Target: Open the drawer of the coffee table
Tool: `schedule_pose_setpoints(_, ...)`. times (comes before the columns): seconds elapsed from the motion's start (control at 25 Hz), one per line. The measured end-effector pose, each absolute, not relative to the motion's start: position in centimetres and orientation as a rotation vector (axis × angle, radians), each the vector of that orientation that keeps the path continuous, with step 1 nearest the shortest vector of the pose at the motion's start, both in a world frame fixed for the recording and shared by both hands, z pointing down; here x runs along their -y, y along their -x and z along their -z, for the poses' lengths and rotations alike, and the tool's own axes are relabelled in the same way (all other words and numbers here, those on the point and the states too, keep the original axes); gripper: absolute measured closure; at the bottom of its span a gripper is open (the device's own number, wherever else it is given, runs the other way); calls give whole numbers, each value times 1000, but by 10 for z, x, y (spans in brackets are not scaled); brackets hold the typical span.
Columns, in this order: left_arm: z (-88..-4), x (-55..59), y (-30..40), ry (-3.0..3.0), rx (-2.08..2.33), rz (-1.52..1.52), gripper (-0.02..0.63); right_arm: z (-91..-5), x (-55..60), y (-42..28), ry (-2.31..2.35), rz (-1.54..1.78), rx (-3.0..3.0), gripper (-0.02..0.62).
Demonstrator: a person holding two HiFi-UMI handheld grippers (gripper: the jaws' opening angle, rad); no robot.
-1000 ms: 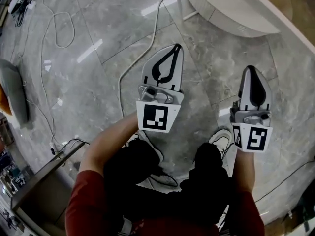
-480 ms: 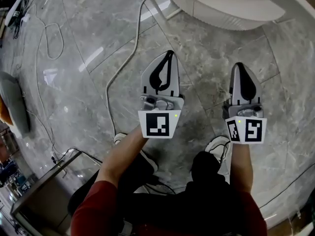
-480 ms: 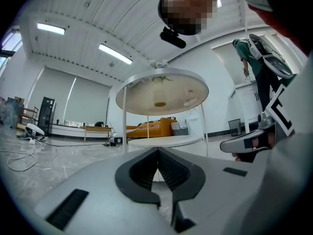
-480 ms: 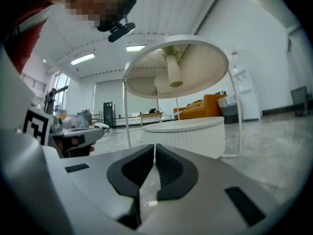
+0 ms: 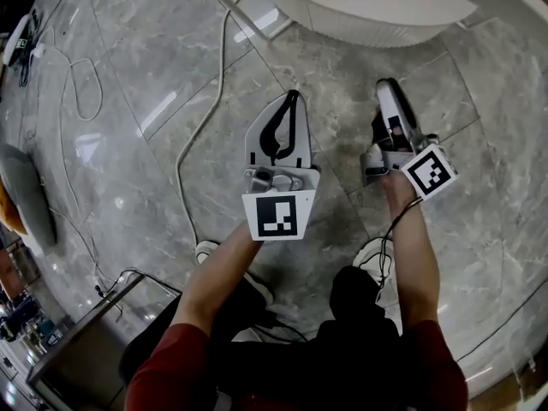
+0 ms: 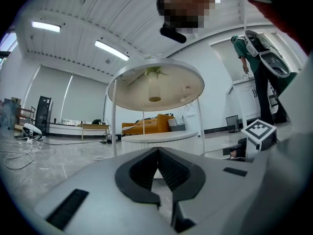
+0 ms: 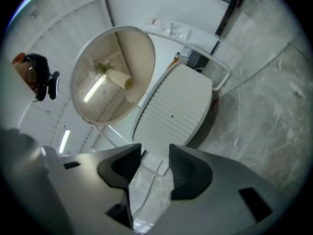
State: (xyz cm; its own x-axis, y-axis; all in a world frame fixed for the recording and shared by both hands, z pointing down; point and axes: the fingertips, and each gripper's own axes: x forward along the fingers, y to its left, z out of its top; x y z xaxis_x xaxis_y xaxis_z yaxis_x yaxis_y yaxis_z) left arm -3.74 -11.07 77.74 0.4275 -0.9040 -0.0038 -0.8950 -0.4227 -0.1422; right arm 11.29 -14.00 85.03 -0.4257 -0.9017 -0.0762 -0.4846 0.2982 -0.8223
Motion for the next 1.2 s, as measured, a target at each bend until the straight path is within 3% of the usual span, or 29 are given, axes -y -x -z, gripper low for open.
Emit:
schedule_pose_setpoints(0.16,-781,114,30,2562,-1627,134,592,-874,161,-122,1052,1109,-1832,327)
schedule_pose_setpoints(0.28,-786,116,30,2564,-1636,157,592,-891,174,-132,1026,1139,-1686,291)
schedule_pose_setpoints(1.2,-795,123,21,2557,-1674,207,592,-899,212,-145,937,1037,-1632,279)
